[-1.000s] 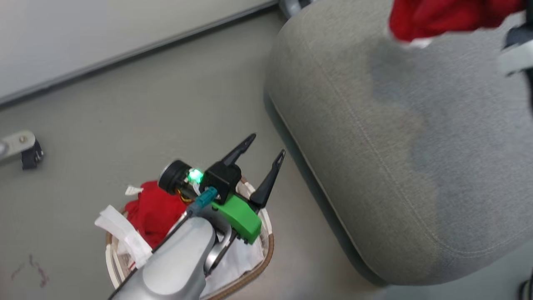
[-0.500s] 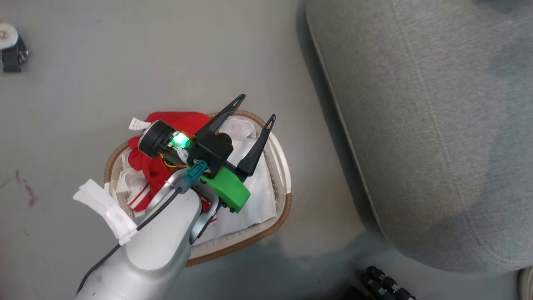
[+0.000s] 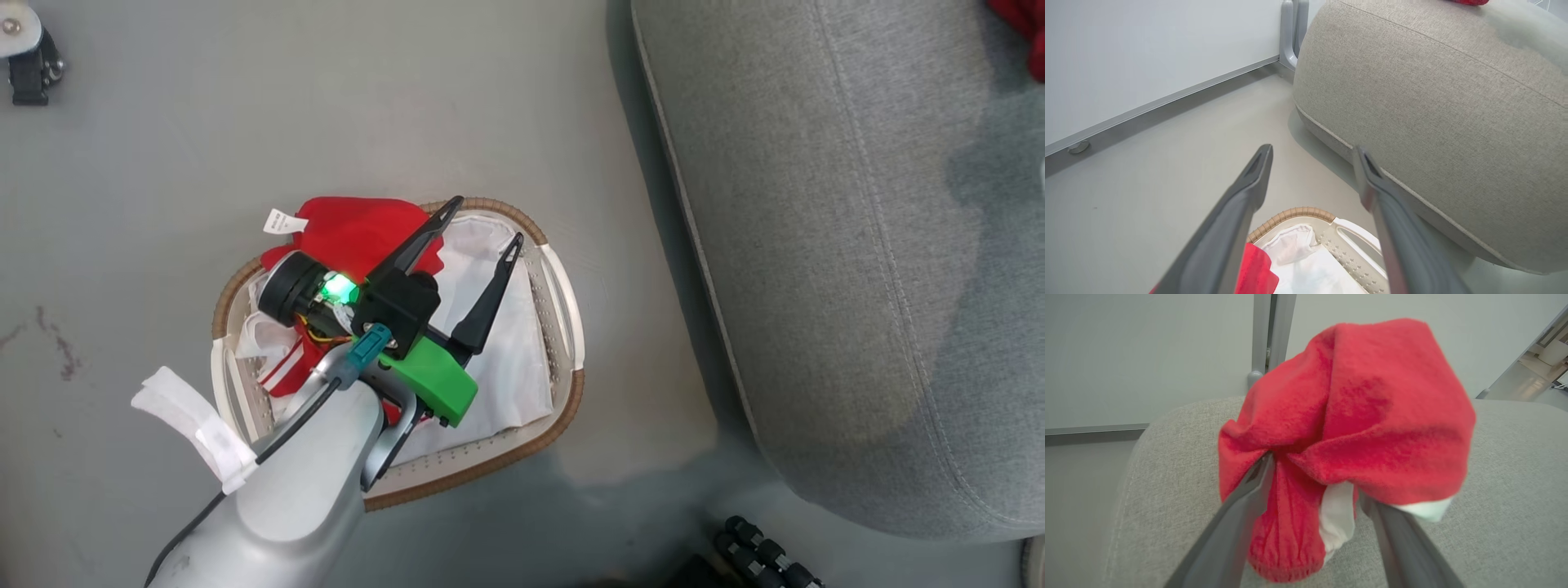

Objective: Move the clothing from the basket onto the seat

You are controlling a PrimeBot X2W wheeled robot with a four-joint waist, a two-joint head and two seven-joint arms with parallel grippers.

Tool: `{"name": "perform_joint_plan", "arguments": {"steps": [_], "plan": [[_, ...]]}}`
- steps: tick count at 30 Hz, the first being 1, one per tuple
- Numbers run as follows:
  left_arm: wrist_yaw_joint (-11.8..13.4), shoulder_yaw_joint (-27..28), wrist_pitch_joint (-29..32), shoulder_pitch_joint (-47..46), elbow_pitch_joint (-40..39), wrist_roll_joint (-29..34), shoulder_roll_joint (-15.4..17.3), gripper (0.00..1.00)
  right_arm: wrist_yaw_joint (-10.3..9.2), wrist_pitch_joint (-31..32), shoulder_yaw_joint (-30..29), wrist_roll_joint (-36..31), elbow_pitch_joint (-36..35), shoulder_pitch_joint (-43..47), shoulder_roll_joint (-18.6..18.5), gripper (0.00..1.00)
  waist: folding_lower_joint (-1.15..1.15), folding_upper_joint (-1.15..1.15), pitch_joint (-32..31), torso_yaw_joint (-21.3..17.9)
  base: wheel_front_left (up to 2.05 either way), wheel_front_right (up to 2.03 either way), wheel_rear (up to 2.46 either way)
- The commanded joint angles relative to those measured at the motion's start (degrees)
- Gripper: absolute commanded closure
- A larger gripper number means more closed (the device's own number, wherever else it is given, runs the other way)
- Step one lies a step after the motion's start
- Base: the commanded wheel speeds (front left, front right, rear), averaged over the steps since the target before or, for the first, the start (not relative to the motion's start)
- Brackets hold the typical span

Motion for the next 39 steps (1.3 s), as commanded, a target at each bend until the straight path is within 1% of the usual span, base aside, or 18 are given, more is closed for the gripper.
{"name": "perform_joint_plan", "arguments": {"steps": [1, 3, 5, 8, 12, 15, 18, 23, 29, 32, 37, 39], "plan": [[0.1, 0.4, 0.0, 0.9, 0.0, -0.1, -0.1, 0.00, -0.08, 0.0, 0.1, -0.6, -0.6, 1.8, 0.5, 0.00, -0.01, 0.00, -1.5, -0.6, 0.00, 0.00, 0.00], [0.2, 0.8, 0.0, 1.5, -0.5, -0.5, -0.4, 0.00, -0.08, 0.0, -0.5, -1.0, -1.4, 3.3, 0.9, 0.00, -0.01, 0.00, -2.6, -0.7, 0.00, 0.00, 0.00], [0.2, 1.5, 0.0, 2.9, -0.8, -0.8, -0.8, 0.00, -0.08, 0.0, -0.3, -1.1, -2.7, 5.9, 2.2, 0.00, -0.01, 0.00, -4.5, -0.8, 0.00, 0.00, 0.00], [0.2, 2.6, 0.0, 4.4, -1.4, -1.3, -1.6, 0.00, -0.08, 0.0, -0.8, -1.0, -4.6, 9.2, 2.6, 0.00, -0.01, 0.00, -7.3, -0.7, 0.00, 0.00, 0.00], [0.1, 5.4, 0.0, 7.8, -3.2, -2.0, -2.7, 0.00, -0.08, 0.0, -0.8, -1.6, -6.5, 14.7, 3.9, 0.00, -0.01, 0.00, -11.7, -0.9, 0.00, 0.00, 0.00], [-0.2, 7.8, 0.0, 10.1, -4.0, -1.9, -3.8, 0.00, -0.08, 0.0, -1.1, -1.8, -7.6, 17.8, 3.7, 0.00, -0.01, 0.00, -15.7, -0.6, 0.00, 0.00, 0.00], [-0.3, 10.0, 0.0, 12.2, -4.4, -1.8, -4.6, 0.00, -0.08, 0.0, -1.5, -2.2, -8.3, 19.7, 3.5, 0.00, -0.01, 0.00, -18.9, -0.1, 0.00, 0.00, 0.00], [-0.8, 13.9, 0.0, 15.3, -4.9, -1.6, -6.2, 0.00, -0.08, 0.0, -2.4, -3.7, -10.2, 20.1, 3.7, 0.00, -0.01, 0.00, -23.8, 1.6, 0.00, 0.00, 0.00], [-0.9, 18.6, 0.0, 19.4, -4.3, -1.1, -7.2, 0.00, -0.08, 0.0, -1.6, -6.2, -13.5, 20.0, 7.9, 0.00, -0.01, 0.00, -28.5, 4.3, 0.00, 0.00, 0.00], [-0.9, 21.6, 0.0, 22.0, -4.0, -1.6, -7.7, 0.00, -0.08, 0.0, 0.3, -7.0, -14.8, 21.4, 11.2, 0.00, -0.01, 0.00, -31.1, 5.9, 0.00, 0.00, 0.00], [-0.1, 25.7, 0.0, 25.9, -4.2, -1.6, -8.1, 0.00, -0.08, 0.0, 3.2, -7.1, -16.6, 24.5, 15.5, 0.00, -0.01, 0.00, -34.0, 8.3, 0.00, 0.00, 0.00], [0.5, 27.5, 0.0, 27.6, -4.2, -1.8, -8.2, 0.00, -0.08, 0.0, 4.1, -7.6, -17.1, 26.2, 17.3, 0.00, -0.01, 0.00, -35.0, 8.9, 0.00, 0.00, 0.00]]}}
